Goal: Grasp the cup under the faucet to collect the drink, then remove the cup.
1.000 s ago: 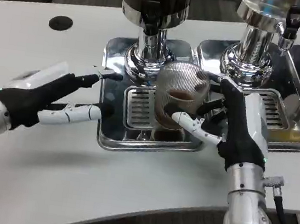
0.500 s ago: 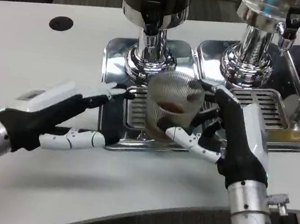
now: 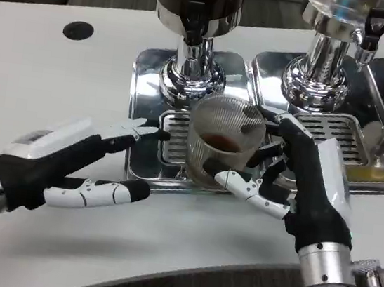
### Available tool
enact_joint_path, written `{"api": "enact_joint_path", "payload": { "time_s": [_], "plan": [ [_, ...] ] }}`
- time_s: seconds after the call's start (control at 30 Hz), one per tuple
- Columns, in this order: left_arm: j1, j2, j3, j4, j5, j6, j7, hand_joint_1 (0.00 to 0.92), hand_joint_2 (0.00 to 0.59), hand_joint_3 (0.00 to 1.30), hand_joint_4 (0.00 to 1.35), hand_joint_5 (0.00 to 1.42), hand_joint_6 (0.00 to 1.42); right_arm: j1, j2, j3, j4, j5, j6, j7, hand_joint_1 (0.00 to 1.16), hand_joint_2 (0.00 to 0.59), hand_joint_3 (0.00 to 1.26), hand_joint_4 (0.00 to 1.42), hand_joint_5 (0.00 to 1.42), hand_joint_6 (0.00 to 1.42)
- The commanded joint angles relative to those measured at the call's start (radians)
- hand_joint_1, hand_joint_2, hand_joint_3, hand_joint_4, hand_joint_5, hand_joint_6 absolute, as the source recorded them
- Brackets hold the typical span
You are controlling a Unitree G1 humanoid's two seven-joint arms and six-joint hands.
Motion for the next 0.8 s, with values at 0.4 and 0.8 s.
{"api": "enact_joint_path", "payload": {
  "time_s": [0.4, 0.8],
  "plan": [
    [0.115, 0.042, 0.076, -0.162, 0.085, 0.090, 0.062, 0.000, 0.153, 0.08, 0.00, 0.00, 0.15, 0.013, 0.006, -0.003, -0.034, 0.003, -0.013, -0.001, 0.68, 0.192, 0.49, 0.54, 0.74, 1.00],
    [0.127, 0.045, 0.089, -0.183, 0.093, 0.109, 0.070, 0.000, 0.148, 0.06, 0.00, 0.00, 0.11, 0.010, 0.005, -0.010, -0.026, 0.009, -0.014, 0.005, 0.68, 0.194, 0.50, 0.54, 0.75, 1.01]
  ]
}}
